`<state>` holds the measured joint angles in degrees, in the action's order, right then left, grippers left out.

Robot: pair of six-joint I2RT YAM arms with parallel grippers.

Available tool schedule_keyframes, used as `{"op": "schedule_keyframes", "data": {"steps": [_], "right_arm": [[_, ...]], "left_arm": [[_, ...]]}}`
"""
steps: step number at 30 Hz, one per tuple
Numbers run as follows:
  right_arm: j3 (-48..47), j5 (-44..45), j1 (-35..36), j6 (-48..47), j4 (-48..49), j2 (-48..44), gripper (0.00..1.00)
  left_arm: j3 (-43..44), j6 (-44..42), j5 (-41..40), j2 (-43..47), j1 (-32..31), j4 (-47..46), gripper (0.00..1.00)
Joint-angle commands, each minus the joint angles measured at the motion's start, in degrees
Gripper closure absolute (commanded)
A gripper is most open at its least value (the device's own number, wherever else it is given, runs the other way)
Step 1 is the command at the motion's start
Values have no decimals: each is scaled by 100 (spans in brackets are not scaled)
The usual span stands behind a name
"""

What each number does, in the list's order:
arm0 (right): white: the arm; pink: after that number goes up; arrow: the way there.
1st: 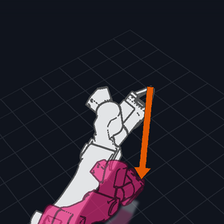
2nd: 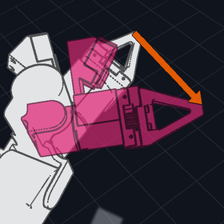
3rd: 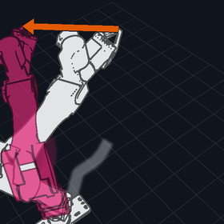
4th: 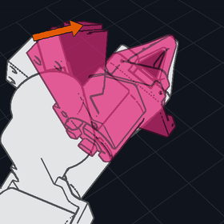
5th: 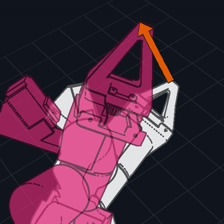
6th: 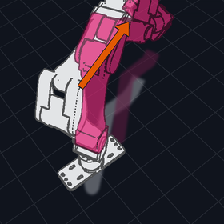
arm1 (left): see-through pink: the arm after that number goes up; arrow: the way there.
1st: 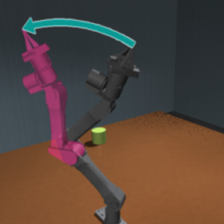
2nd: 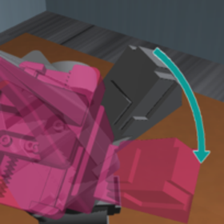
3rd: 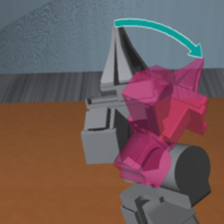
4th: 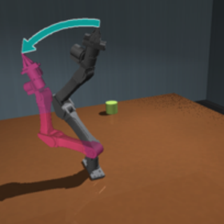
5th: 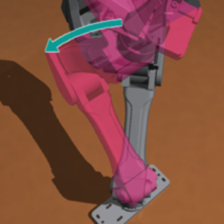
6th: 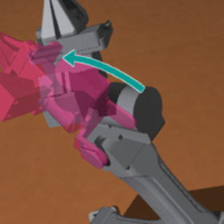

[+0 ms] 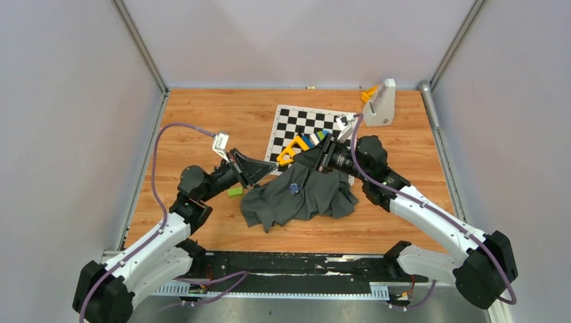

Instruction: Remove the brooch from the garment

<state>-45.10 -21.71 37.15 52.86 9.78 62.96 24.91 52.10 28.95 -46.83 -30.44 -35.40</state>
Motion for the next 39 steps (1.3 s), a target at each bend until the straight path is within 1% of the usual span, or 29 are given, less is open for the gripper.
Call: {"op": "schedule_keyframes", "data": {"steps": [1,3,4,5,6,7,8,9,10,11,12,13,14,18,24,27,29,31,35,36,39], "right_arm": [[-73,324,12,-421,-431,-146,68],[-130,546,12,-678,-827,-142,60],[-168,641,12,-817,-1024,-113,59],[-208,759,12,-927,-1265,-75,58],[-224,839,16,-1033,-1415,-29,57],[-231,890,13,-1135,-1512,27,56],[-242,945,8,-1205,-1618,90,56],[-244,965,5,-1260,-1688,162,56],[-226,948,3,-1307,-1725,247,56],[-192,854,-28,-1320,-1737,348,56],[-161,739,-82,-1310,-1730,496,56],[-131,591,-146,-1272,-1695,630,57],[-111,436,-219,-1235,-1658,785,57],[-78,-68,-514,-1041,-1490,1426,56],[-270,-357,-715,-1051,-1409,2403,55],[-327,-326,-779,-1071,-1404,2817,55],[-325,-312,-817,-1119,-1444,3000,58],[-280,-250,-867,-1160,-1514,3072,64],[-143,-96,-902,-1220,-1538,2948,73],[-132,-83,-900,-1236,-1559,2927,76],[-110,-32,-902,-1292,-1654,2910,93]], "left_arm": [[212,-217,-301,-47,19,499,100],[344,-463,-467,-106,25,1125,100],[403,-569,-530,-142,24,1626,100],[536,-804,-662,-246,17,1858,97],[600,-924,-720,-317,14,2335,96],[745,-1176,-809,-474,12,2716,92],[806,-1294,-837,-563,7,2864,89],[929,-1528,-904,-770,-29,3155,83],[1084,-1769,-1063,-878,-75,3308,79],[1169,-1894,-1179,-1115,-223,3644,73],[1380,-2157,-1462,-1374,-339,3803,70],[1501,-2273,-1625,-1505,-597,4074,66],[1731,-2449,-1914,-1788,-848,4202,64],[2345,-2724,-2420,-2687,-1348,4630,57],[2983,-2846,-2541,-3848,-1676,4730,52],[3142,-2811,-2640,-4204,-1709,4737,51],[3157,-2788,-2636,-4390,-1711,4665,50],[3187,-2778,-2677,-4551,-1711,4639,50],[3266,-2789,-2698,-4947,-1730,4623,48],[3293,-2791,-2709,-5005,-1738,4639,47],[3522,-2815,-2981,-5287,-1844,4783,45]]}}
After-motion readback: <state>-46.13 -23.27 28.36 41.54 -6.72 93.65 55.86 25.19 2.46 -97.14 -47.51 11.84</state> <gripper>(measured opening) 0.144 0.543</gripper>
